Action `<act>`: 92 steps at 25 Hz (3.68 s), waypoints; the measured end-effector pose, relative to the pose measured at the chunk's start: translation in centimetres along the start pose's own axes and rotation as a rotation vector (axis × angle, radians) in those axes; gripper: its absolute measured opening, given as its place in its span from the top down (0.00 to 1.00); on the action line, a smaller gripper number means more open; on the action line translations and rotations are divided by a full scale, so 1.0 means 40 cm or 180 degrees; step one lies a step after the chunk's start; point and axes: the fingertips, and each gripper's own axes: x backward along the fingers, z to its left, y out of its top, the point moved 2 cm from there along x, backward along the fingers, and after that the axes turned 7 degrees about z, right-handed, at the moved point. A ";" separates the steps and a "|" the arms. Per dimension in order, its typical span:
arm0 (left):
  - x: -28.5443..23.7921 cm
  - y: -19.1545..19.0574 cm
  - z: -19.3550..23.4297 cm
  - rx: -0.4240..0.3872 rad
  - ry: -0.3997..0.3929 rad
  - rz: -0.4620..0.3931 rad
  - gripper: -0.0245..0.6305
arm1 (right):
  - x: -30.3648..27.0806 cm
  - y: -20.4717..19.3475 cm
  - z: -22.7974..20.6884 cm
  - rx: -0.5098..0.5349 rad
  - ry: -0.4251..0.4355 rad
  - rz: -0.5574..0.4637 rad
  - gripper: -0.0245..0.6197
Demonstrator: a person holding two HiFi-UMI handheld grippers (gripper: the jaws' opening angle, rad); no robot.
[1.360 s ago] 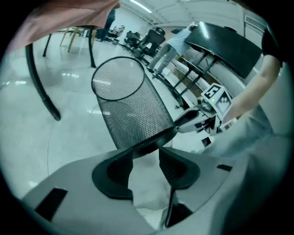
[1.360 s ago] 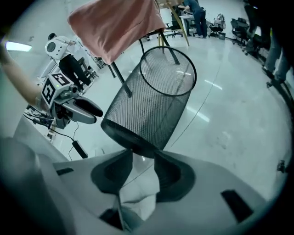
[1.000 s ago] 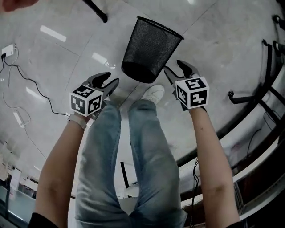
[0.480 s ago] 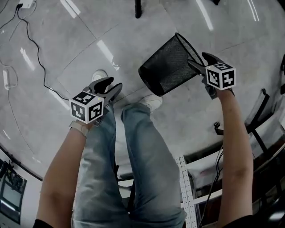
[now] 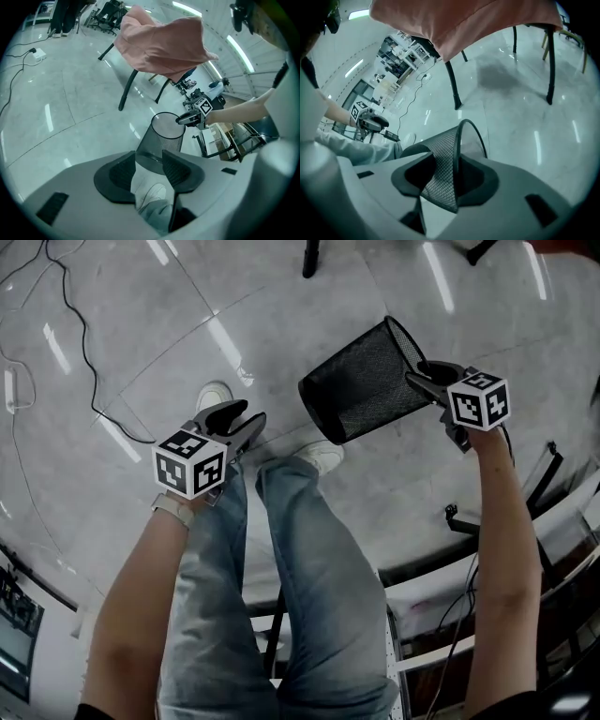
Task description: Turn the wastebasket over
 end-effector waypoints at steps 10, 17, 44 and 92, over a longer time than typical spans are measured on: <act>0.065 0.060 -0.045 -0.0267 -0.0148 0.0033 0.68 | 0.047 0.008 0.201 -0.0155 0.0355 -0.0130 0.88; 0.113 0.100 -0.069 -0.0527 -0.0223 0.0222 0.68 | 0.095 0.006 0.274 -0.0099 -0.0044 -0.0218 0.92; 0.274 0.102 0.145 -0.0632 -0.0286 0.0284 0.68 | -0.161 0.201 0.495 -0.0238 -0.1810 -0.0006 0.89; 0.636 0.410 -0.577 -0.1215 -0.1004 -0.0678 0.94 | 0.693 0.290 0.790 -0.0791 -0.0740 -0.2623 0.95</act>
